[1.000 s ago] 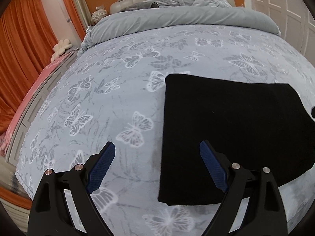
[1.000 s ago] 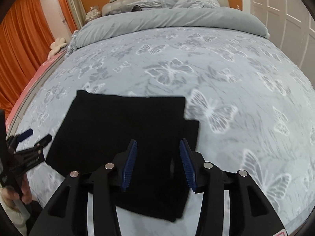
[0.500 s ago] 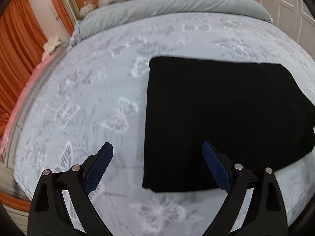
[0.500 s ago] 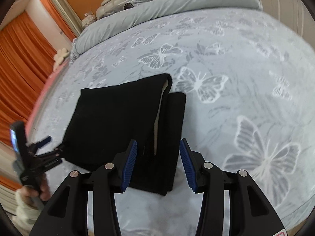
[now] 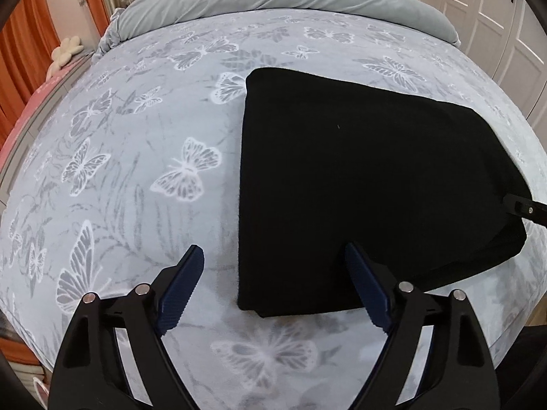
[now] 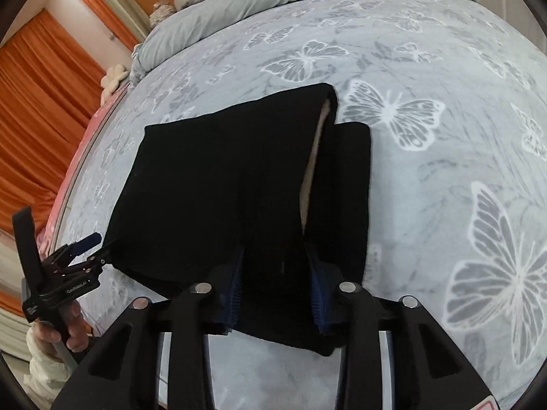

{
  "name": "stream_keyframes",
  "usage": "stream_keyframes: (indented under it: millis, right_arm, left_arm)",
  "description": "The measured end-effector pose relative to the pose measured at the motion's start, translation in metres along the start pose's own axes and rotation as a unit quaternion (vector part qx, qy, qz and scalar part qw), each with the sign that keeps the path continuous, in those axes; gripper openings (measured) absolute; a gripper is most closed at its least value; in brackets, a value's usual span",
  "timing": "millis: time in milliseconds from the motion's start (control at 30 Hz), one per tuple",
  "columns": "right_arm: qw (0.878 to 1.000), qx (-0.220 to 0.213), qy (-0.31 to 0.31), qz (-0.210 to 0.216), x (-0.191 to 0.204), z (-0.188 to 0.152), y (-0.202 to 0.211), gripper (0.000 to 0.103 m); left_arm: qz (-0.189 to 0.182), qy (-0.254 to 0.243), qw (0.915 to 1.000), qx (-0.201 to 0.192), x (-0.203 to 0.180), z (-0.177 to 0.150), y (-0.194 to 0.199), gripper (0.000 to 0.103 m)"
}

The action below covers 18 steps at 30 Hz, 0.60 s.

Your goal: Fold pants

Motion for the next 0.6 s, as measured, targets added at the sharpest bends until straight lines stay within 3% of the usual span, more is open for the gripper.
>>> stream_keyframes:
  millis: [67,167,233,267,333,433,500,600]
  right_arm:
    - [1.0,-0.017,0.018,0.012,0.013,0.002,0.02,0.013]
    - [0.998,-0.039,0.043,0.037,0.029,-0.006,0.059,0.012]
    - [0.998,-0.044,0.036,0.026,0.02,-0.018,0.062,0.012]
    - [0.999,-0.026,0.028,0.005,0.007,-0.026,0.048,0.014]
    - [0.999,0.025,0.017,-0.016,-0.007,-0.039,0.015,0.019]
    - [1.0,-0.009,0.026,-0.014,0.001,-0.033,0.03,0.027]
    - [0.999,-0.037,0.032,-0.022,0.002,-0.027,0.044,0.045]
    - [0.998,-0.054,0.015,-0.027,-0.007,-0.015,0.05,0.059]
  left_arm:
    - [0.011,-0.007,0.9999,-0.005,-0.001,-0.002,0.005,0.083]
    - [0.02,-0.014,0.9996,-0.012,0.0,-0.004,0.012,0.083]
    - [0.021,-0.017,0.9995,-0.017,0.0,-0.005,0.016,0.083]
    - [0.023,-0.019,0.9994,-0.017,0.0,-0.006,0.016,0.083]
    - [0.027,-0.021,0.9994,-0.012,0.0,-0.007,0.014,0.083]
    - [0.031,-0.017,0.9993,-0.008,0.001,-0.006,0.014,0.085]
    - [0.034,-0.01,0.9993,-0.009,0.004,-0.006,0.016,0.089]
    - [0.024,0.012,0.9996,0.0,0.011,-0.007,0.018,0.094]
Point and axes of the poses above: each gripper's, at about its wrist camera, not at the fingertips, and y roughly against the way its jaws point, x to its left, z to its top, the point moved 6 cm from there along -y, roughly the way its jaws point, and after that the axes turned 1 degree about x, right-handed, at the moved point
